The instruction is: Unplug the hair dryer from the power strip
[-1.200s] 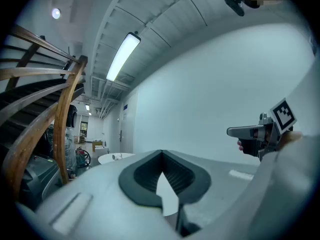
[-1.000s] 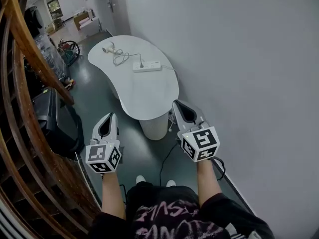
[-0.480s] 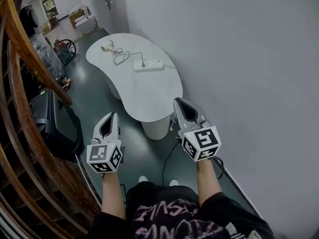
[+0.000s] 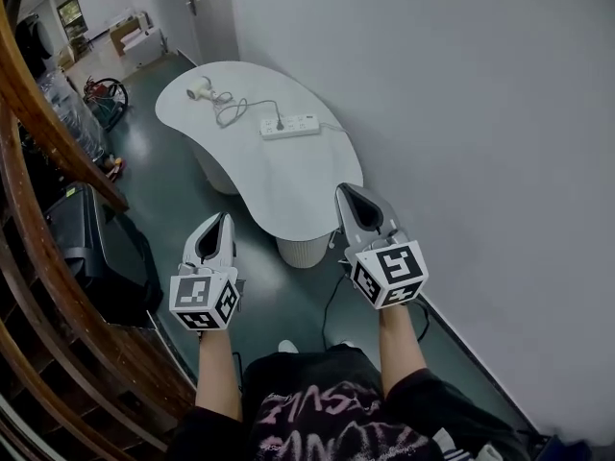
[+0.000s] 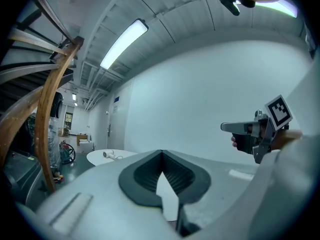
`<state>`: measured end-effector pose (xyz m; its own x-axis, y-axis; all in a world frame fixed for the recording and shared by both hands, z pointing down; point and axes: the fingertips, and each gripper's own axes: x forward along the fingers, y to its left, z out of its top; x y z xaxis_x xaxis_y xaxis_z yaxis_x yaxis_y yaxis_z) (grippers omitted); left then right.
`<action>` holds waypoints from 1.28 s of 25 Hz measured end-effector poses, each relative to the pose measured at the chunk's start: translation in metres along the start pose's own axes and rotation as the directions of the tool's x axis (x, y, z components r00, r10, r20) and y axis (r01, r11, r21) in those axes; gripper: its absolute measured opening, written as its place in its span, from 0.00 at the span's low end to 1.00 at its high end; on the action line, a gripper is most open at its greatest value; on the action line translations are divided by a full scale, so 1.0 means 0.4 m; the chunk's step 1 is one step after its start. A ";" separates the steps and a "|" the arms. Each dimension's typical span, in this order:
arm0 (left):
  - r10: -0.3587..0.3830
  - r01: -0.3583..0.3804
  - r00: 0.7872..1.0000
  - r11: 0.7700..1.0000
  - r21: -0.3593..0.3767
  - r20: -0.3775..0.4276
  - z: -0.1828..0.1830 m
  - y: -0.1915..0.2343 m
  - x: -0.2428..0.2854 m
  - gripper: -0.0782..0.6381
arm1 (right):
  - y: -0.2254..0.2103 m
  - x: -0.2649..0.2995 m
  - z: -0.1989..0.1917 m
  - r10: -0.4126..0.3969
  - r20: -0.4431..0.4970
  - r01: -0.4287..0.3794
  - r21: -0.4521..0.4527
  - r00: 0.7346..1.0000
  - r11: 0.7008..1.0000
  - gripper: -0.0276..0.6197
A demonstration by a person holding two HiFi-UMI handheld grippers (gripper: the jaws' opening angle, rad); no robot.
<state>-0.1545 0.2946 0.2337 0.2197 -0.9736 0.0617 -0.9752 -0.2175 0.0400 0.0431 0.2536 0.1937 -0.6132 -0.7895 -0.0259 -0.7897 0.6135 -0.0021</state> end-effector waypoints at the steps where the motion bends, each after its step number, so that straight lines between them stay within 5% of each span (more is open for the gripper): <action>1: -0.011 0.011 1.000 1.000 -0.003 -0.004 -0.003 0.014 0.003 0.11 | 0.009 0.007 0.000 -0.012 -0.002 0.012 0.000 1.000 1.000 0.06; 13: -0.106 0.107 0.994 0.994 -0.028 0.010 -0.006 0.079 0.053 0.11 | 0.040 0.042 0.022 -0.101 0.001 0.101 -0.039 0.995 0.994 0.06; 32: -0.117 0.117 0.993 0.993 0.004 -0.002 -0.030 0.026 0.228 0.11 | -0.074 0.130 -0.028 -0.033 -0.010 0.033 -0.038 0.999 0.999 0.08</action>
<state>-0.1445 0.2045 0.2516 0.3319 -0.9415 0.0584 -0.9431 -0.3298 0.0428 0.0342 0.1941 0.2035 -0.5866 -0.8097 -0.0158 -0.8096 0.5859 0.0352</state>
